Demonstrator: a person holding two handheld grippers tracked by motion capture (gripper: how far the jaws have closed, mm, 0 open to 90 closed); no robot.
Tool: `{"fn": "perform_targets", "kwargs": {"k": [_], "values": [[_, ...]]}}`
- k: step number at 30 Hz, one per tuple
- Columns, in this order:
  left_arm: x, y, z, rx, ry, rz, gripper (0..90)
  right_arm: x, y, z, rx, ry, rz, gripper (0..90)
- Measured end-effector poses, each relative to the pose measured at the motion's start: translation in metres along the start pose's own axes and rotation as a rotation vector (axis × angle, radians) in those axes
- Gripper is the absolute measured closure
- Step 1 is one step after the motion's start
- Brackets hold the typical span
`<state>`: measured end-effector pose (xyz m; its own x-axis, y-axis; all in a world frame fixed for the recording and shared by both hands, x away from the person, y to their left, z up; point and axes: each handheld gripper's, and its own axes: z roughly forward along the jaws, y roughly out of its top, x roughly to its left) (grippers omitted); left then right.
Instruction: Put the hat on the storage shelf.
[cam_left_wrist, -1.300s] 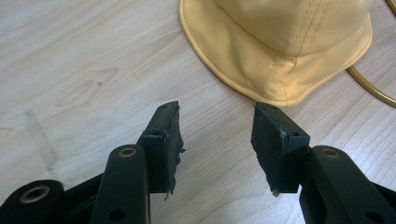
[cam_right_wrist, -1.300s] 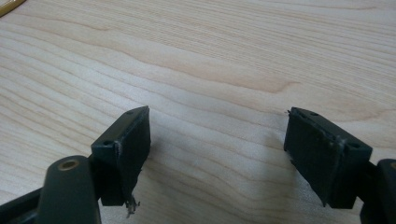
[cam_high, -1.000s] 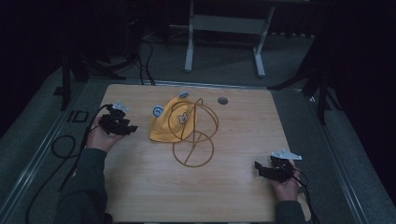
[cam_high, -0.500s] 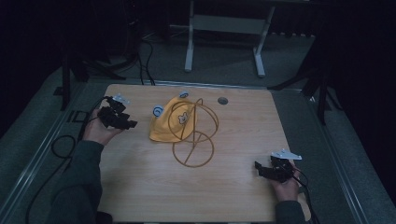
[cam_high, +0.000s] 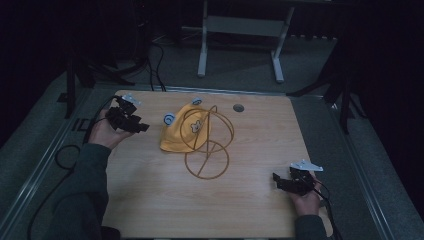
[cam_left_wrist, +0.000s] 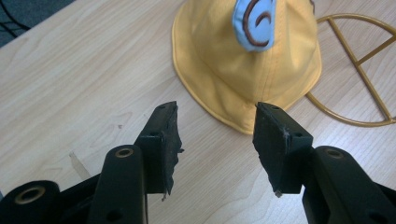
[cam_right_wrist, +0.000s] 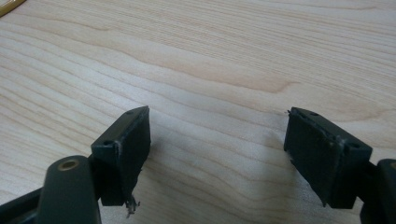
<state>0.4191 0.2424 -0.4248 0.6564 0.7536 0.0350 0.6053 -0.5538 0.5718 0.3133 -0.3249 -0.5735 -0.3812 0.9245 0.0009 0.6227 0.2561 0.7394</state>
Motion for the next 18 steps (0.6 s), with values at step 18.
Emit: {"fn": "perform_targets", "kwargs": {"k": [18], "values": [[-0.009, 0.040, -0.003, 0.043, -0.024, 0.055, 52.0, 0.000, 0.000, 0.000, 0.000, 0.000, 0.000, 22.7]]}}
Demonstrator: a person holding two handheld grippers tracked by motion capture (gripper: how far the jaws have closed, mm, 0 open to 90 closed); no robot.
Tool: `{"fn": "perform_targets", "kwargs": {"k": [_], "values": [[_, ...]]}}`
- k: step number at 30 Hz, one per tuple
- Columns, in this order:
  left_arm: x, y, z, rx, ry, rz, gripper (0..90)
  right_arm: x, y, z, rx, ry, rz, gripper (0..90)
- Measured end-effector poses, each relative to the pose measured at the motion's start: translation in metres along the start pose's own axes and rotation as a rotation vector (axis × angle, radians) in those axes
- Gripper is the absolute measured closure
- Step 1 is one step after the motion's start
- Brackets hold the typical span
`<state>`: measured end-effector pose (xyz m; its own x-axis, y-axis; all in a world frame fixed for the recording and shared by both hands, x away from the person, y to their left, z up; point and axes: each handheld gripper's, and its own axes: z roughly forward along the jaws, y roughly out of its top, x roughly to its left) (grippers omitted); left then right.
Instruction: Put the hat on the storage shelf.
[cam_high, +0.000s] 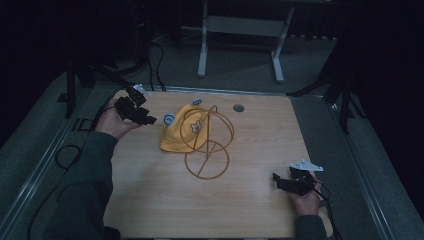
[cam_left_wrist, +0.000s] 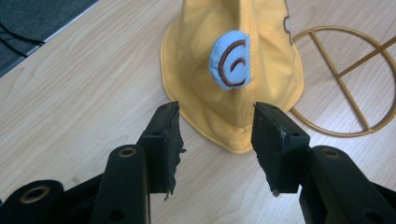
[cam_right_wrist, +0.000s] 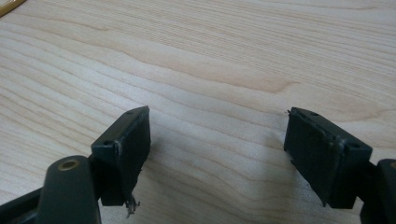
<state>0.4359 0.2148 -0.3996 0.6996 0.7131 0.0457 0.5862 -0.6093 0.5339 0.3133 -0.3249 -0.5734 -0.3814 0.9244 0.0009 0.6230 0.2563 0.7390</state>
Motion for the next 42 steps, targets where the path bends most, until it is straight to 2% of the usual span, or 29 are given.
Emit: {"fn": "perform_targets", "kwargs": {"k": [11, 26, 42], "values": [[-0.003, 0.017, 0.004, 0.027, -0.013, 0.005, 54.5, 0.000, 0.000, 0.000, -0.001, 0.000, 0.000, 22.7], [-0.009, 0.039, 0.009, 0.049, 0.004, 0.000, 58.3, 0.000, 0.000, 0.000, 0.000, 0.000, 0.001, 22.7], [-0.011, 0.054, 0.016, 0.076, 0.014, -0.011, 59.3, 0.000, 0.000, 0.000, -0.001, 0.000, 0.000, 22.7]]}}
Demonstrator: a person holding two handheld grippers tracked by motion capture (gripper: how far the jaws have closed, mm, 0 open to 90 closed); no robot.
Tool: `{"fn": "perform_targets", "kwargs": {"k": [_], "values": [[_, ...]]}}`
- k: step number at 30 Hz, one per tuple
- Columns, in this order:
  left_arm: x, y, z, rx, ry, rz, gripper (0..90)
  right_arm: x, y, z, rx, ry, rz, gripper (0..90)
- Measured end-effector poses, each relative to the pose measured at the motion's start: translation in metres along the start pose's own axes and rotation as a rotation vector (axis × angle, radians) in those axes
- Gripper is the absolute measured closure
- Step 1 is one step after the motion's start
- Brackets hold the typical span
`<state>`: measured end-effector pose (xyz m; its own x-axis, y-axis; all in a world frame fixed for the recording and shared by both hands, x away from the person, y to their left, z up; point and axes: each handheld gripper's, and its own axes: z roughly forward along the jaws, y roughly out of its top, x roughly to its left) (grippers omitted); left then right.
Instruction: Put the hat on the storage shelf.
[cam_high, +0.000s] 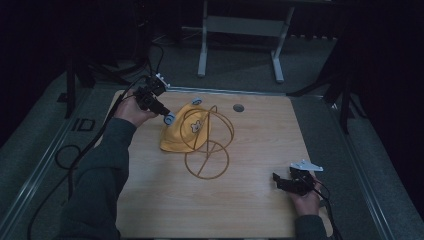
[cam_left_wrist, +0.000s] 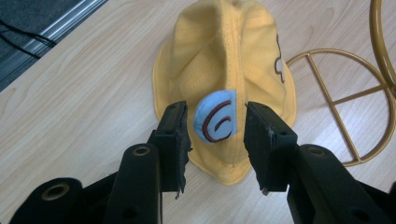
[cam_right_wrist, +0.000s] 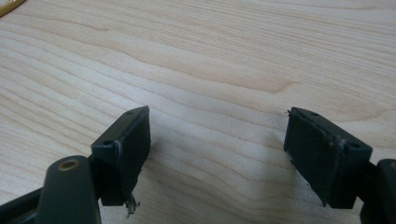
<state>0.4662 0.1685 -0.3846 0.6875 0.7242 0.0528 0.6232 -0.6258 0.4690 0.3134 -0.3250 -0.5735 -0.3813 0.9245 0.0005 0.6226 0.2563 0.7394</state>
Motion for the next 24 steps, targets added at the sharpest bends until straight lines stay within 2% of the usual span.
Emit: {"fn": "perform_targets", "kwargs": {"k": [4, 17, 24], "values": [[-0.001, 0.003, 0.001, -0.001, -0.002, -0.003, 59.3, 0.000, 0.000, 0.000, 0.001, 0.000, 0.001, 22.6], [-0.007, 0.019, 0.019, 0.017, -0.018, -0.011, 59.5, 0.000, 0.000, 0.000, 0.000, 0.000, 0.000, 22.7], [-0.007, 0.024, 0.025, 0.016, -0.016, -0.017, 63.0, 0.000, 0.000, 0.000, 0.000, 0.000, 0.001, 22.6]]}}
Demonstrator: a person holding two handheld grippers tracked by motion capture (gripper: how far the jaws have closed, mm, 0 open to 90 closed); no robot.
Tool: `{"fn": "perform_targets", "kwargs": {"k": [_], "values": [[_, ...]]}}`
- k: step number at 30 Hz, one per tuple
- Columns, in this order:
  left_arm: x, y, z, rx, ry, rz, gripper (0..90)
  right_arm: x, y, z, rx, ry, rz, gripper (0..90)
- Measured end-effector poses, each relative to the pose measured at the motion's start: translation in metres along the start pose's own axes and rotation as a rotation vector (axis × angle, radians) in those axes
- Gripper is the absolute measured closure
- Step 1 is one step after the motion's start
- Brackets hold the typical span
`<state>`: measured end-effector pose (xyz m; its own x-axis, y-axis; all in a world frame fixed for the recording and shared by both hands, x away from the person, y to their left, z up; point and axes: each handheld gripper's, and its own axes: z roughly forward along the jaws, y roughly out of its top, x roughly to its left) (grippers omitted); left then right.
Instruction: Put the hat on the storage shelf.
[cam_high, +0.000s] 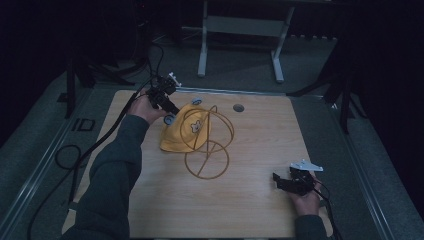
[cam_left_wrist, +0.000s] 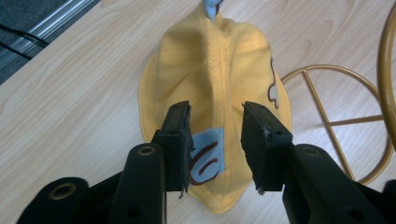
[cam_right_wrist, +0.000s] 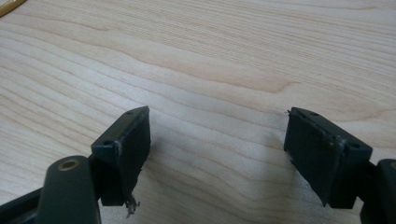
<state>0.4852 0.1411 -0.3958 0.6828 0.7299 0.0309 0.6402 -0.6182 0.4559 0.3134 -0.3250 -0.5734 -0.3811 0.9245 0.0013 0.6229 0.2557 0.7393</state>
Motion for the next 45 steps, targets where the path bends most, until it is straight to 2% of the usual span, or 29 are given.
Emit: {"fn": "perform_targets", "kwargs": {"k": [8, 14, 24, 31, 35, 37, 38, 41, 45], "values": [[-0.001, 0.004, 0.007, 0.009, 0.010, 0.001, 65.8, 0.000, 0.000, 0.000, 0.000, 0.000, 0.001, 22.6], [-0.001, 0.006, 0.013, -0.004, 0.030, -0.011, 60.1, 0.000, 0.000, 0.000, 0.000, 0.000, 0.001, 22.6], [-0.001, 0.013, 0.028, -0.031, 0.004, -0.051, 56.0, 0.000, 0.000, 0.000, 0.000, 0.000, 0.000, 22.7], [-0.001, 0.016, 0.042, -0.039, -0.009, -0.050, 56.3, 0.000, 0.000, 0.000, 0.000, 0.000, 0.000, 22.6], [-0.002, 0.019, 0.051, -0.025, -0.015, -0.043, 56.8, 0.000, 0.000, 0.000, 0.000, 0.000, 0.000, 22.6], [-0.003, 0.021, 0.057, 0.003, -0.003, -0.028, 57.4, 0.000, 0.000, 0.000, 0.000, 0.000, 0.000, 22.6], [-0.007, 0.023, 0.063, 0.023, 0.015, -0.005, 61.2, 0.000, 0.000, 0.000, 0.000, 0.000, 0.000, 22.6], [-0.008, 0.024, 0.064, 0.031, 0.010, 0.013, 73.3, 0.000, 0.000, 0.000, 0.000, 0.000, 0.000, 22.6], [-0.007, 0.023, 0.059, 0.053, 0.005, 0.036, 78.4, 0.000, 0.000, 0.000, 0.000, 0.000, 0.000, 22.6]]}}
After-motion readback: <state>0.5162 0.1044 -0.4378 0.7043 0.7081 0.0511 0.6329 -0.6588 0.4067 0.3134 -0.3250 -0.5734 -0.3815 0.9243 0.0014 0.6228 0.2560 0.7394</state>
